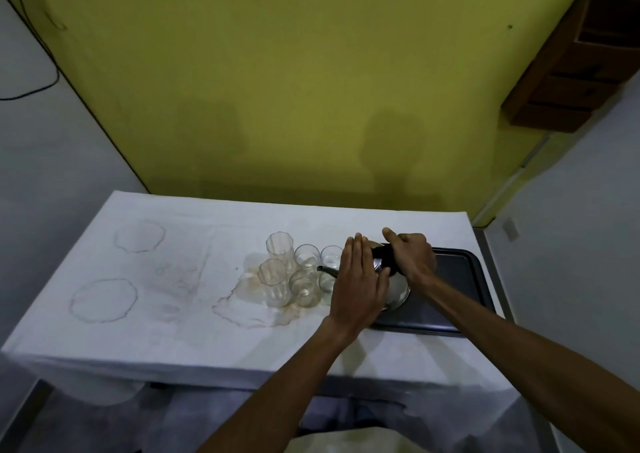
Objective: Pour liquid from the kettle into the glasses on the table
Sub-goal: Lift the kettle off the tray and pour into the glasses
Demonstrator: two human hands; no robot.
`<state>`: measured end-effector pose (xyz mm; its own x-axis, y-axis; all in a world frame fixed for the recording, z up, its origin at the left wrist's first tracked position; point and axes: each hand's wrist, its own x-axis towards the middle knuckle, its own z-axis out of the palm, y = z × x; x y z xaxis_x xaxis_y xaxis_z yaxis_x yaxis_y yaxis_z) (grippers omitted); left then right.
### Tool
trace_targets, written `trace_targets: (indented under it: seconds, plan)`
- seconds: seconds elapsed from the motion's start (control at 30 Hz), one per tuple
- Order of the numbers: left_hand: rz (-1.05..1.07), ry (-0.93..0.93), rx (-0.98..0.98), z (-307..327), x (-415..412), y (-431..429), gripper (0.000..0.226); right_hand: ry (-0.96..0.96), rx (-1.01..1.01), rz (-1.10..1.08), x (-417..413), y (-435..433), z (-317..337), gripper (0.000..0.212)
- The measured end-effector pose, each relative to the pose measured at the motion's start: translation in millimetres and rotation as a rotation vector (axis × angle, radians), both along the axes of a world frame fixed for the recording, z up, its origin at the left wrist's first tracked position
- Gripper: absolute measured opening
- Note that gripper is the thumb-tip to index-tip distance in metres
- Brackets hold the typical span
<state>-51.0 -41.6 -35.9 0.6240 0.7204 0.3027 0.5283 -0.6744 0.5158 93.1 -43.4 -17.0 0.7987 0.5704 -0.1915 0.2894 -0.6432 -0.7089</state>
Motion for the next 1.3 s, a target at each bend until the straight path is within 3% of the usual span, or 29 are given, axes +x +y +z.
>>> trace_targets:
  seconds: [1.3]
  plan:
    - [-0.075,-0.042,-0.111,-11.1,-4.7,5.8,0.064,-0.019,-0.011,-0.048,-4.8,-4.5,0.1,0.057]
